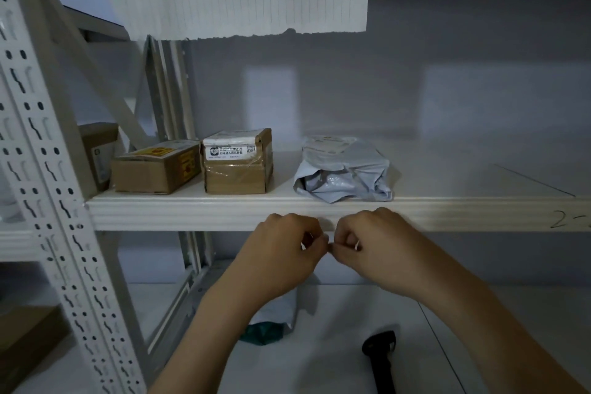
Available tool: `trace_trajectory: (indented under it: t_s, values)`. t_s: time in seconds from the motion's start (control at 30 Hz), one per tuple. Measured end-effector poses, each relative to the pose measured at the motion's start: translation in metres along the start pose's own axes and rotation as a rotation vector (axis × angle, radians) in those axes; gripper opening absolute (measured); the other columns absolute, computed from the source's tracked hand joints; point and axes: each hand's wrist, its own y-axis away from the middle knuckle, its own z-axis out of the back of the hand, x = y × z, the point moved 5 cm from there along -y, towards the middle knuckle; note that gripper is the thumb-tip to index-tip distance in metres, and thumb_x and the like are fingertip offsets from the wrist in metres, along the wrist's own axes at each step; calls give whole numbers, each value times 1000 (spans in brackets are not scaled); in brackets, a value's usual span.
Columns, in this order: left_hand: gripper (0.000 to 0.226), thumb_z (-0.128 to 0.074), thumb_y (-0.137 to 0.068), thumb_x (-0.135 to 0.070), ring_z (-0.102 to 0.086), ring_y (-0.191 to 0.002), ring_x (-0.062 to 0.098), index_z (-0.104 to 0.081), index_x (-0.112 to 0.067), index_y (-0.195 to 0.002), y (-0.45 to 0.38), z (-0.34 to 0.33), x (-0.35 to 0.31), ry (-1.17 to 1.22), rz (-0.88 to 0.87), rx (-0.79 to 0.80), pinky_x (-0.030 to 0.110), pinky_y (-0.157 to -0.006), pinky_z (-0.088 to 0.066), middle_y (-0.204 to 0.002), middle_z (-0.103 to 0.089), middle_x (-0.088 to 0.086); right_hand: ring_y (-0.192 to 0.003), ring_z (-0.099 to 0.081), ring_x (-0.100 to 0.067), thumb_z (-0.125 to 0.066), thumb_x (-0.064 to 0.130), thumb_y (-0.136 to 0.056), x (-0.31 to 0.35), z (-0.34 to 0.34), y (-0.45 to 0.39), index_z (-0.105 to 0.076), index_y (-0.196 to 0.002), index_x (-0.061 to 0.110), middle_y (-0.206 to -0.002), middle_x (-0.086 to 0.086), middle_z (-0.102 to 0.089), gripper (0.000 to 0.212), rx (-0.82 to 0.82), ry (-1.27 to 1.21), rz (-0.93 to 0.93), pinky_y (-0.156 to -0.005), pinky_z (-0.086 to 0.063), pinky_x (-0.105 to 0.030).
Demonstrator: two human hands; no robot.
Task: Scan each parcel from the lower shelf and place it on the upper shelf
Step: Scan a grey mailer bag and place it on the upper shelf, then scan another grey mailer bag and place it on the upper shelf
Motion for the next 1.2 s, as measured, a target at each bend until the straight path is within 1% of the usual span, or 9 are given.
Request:
trace_trajectory:
  t_s: [0.13, 0.3, 0.43, 0.53, 0.63, 0.77, 0.93, 1.1, 1.2]
  values:
    - [34, -47, -97, -31, -66, -93, 22, -73, -9, -95, -6, -42, 40, -33, 142, 273, 40, -86, -55, -95, -74, 7, -72, -65, -18, -60, 44, -92, -12, -42, -12, -72, -88, 11, -79, -3, -70, 36, 240, -71, -78, -68, -53, -34]
    - [32, -50, -97, -19, -66, -99, 31, -70, 6, -101, -8, -123, 124, 32, 367, 556, 38, -94, -54, -110, -71, 18, -74, -63, -17, -60, 34, -92, -35, -136, -27, -70, -108, 4, -102, -12, -72, 35, 557, -207, -212, -64, -50, -25]
    - [24, -48, -95, -19, -53, -66, 13, -54, -16, -72, 6, -160, 208, 2, 556, 419, 29, -76, -50, -79, -61, 5, -74, -61, -23, -57, 21, -91, -56, -214, -42, -63, -114, -8, -87, -10, -58, 37, 609, -397, -366, -64, -53, -29]
    - [16, -49, -97, -20, -65, -95, 24, -63, -14, -93, 23, -173, 254, 72, 732, 320, 33, -91, -51, -101, -68, 9, -77, -63, -25, -54, 17, -90, -68, -255, -59, -63, -113, -9, -88, -12, -57, 36, 545, -542, -484, -72, -59, -33]
    - [29, -51, -97, -18, -61, -116, 31, -61, -5, -121, 35, -185, 289, 171, 855, 195, 34, -97, -47, -124, -65, 17, -77, -64, -25, -55, 18, -93, -71, -289, -78, -67, -103, 3, -89, -12, -63, 21, 510, -769, -628, -83, -60, -43]
    - [34, -55, -96, -18, -61, -114, 35, -57, -4, -127, 31, -195, 313, 339, 926, 93, 36, -95, -47, -126, -63, 21, -70, -66, -26, -57, 16, -95, -82, -338, -98, -64, -116, -1, -92, -15, -68, 27, 478, -1029, -874, -68, -59, -34]
    - [51, -57, -92, -28, -57, -123, 31, -50, -10, -139, 18, -224, 337, 655, 1048, 138, 38, -102, -49, -136, -57, 13, -87, -68, -31, -62, 20, -91, -95, -393, -117, -59, -121, -4, -115, -20, -67, 38, 366, -1132, -998, -63, -56, -32]
    - [42, -61, -91, -19, -56, -122, 35, -58, -5, -131, 9, -255, 360, 628, 1110, 131, 41, -106, -46, -134, -58, 18, -88, -73, -38, -65, 15, -89, -111, -441, -128, -62, -119, -8, -107, -24, -71, 38, 325, -1174, -1029, -80, -60, -51]
    - [35, -58, -93, -8, -54, -123, 37, -59, 1, -128, 10, -254, 366, 668, 1142, 44, 39, -107, -44, -132, -58, 19, -87, -73, -38, -69, 22, -89, -114, -441, -128, -61, -119, -9, -106, -24, -71, 44, 287, -1200, -1051, -77, -62, -49]
